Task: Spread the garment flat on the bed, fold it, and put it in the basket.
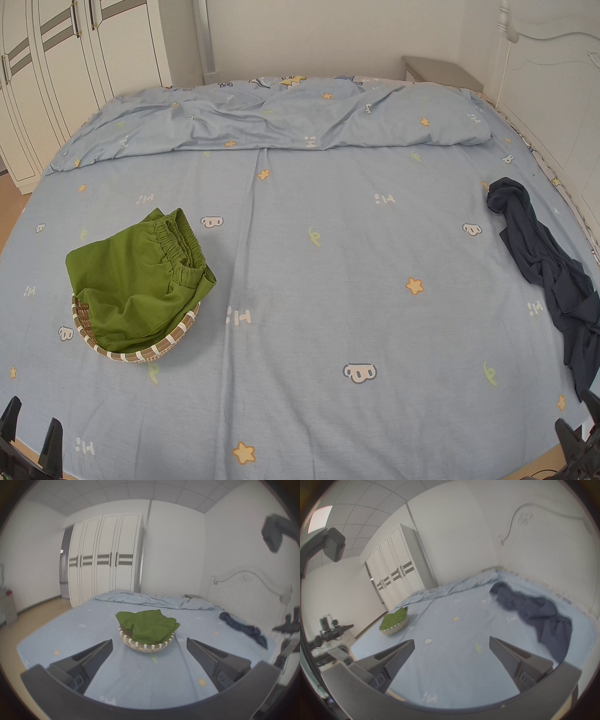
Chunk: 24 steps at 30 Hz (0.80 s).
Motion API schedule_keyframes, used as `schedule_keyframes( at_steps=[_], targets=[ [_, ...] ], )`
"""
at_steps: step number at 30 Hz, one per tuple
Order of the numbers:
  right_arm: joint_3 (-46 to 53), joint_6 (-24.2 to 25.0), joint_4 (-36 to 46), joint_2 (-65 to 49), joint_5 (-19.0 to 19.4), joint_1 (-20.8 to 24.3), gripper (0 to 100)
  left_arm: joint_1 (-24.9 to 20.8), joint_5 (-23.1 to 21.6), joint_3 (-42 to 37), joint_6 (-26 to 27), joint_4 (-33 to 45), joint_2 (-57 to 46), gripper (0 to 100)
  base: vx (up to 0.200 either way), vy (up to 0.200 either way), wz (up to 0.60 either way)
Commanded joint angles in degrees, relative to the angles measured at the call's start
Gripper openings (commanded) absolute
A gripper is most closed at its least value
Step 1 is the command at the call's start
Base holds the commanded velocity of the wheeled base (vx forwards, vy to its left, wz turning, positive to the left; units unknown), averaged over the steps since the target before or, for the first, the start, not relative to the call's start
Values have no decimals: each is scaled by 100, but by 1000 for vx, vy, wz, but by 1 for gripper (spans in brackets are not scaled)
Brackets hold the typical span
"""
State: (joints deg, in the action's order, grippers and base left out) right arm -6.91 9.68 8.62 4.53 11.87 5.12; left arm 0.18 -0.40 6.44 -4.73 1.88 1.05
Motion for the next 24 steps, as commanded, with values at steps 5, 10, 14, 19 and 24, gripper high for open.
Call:
schedule_keyframes(
  at_steps=[5, 10, 14, 19, 24],
  targets=[
    [665, -933, -1134, -427, -423, -530, 100, -36, 234, -635, 561, -179, -105, 100, 0, 0, 0],
    [630, -1056, -792, -357, -906, -556, 100, -36, 234, -644, 561, -188, -105, 100, 0, 0, 0],
    [682, -959, -836, -401, -1258, -538, 100, -36, 242, -635, 535, -188, -105, 100, 0, 0, 0],
    [691, -977, -871, -418, -1205, -538, 100, -36, 242, -644, 543, -188, -105, 100, 0, 0, 0],
    [691, -959, -879, -418, -1205, -538, 100, -36, 242, -644, 543, -188, -105, 100, 0, 0, 0]
  ],
)
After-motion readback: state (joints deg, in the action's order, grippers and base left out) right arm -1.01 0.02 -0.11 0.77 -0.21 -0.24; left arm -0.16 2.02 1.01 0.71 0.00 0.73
